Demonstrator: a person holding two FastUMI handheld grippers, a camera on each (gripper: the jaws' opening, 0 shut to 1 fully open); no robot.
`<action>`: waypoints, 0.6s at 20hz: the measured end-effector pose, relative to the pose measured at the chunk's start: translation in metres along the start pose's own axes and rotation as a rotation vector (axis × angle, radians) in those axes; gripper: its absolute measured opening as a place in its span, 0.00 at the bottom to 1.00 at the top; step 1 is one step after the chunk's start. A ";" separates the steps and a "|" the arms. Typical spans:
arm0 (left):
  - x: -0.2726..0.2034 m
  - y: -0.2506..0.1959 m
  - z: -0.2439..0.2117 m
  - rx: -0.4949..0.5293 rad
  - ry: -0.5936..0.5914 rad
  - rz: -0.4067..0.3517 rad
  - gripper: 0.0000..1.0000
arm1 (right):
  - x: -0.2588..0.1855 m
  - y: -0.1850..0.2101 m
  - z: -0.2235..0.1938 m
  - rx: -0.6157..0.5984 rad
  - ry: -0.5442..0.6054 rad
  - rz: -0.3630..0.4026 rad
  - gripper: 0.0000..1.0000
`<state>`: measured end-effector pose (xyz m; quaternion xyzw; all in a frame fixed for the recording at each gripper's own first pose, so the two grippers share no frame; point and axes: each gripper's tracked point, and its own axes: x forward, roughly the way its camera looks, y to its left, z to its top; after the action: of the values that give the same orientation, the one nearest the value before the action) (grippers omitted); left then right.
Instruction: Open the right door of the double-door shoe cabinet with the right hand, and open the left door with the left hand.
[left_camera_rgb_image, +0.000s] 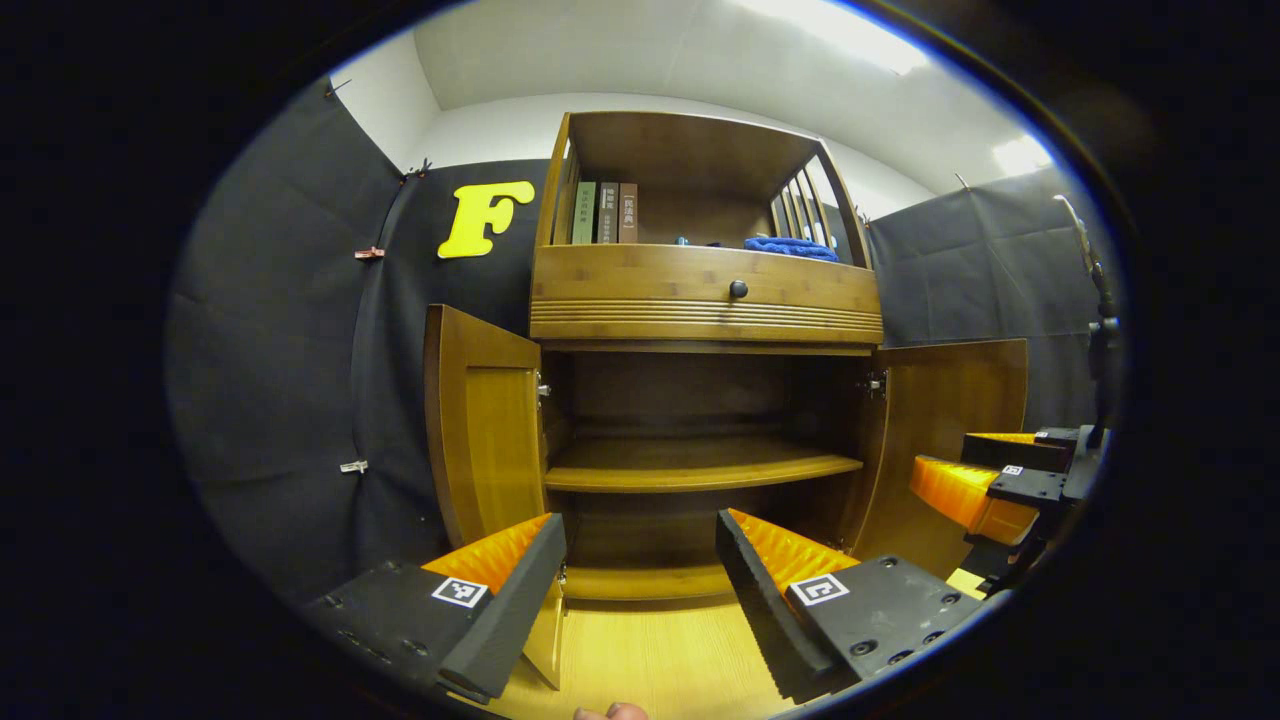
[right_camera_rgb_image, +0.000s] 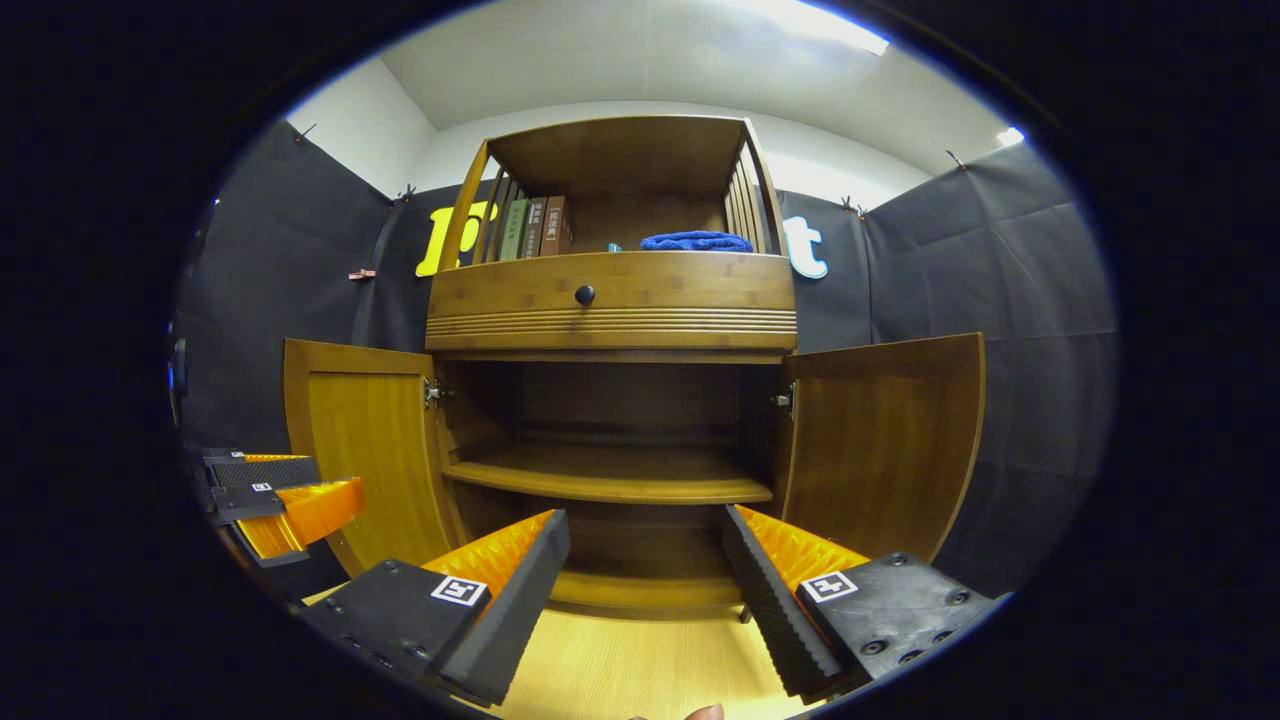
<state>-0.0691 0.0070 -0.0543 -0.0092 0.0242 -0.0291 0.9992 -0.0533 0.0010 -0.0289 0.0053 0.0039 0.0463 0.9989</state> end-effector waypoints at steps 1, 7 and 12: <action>0.001 -0.002 -0.002 -0.001 0.003 -0.001 0.93 | 0.000 -0.001 0.000 0.001 -0.001 -0.001 0.98; 0.007 -0.011 -0.012 0.051 0.018 0.009 0.93 | 0.006 -0.007 0.012 -0.046 -0.064 -0.020 0.96; 0.001 -0.021 -0.021 0.041 0.039 0.021 0.94 | 0.017 0.005 0.000 -0.020 -0.035 0.014 0.96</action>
<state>-0.0700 -0.0148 -0.0753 0.0121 0.0433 -0.0193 0.9988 -0.0369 0.0080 -0.0294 -0.0038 -0.0142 0.0534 0.9985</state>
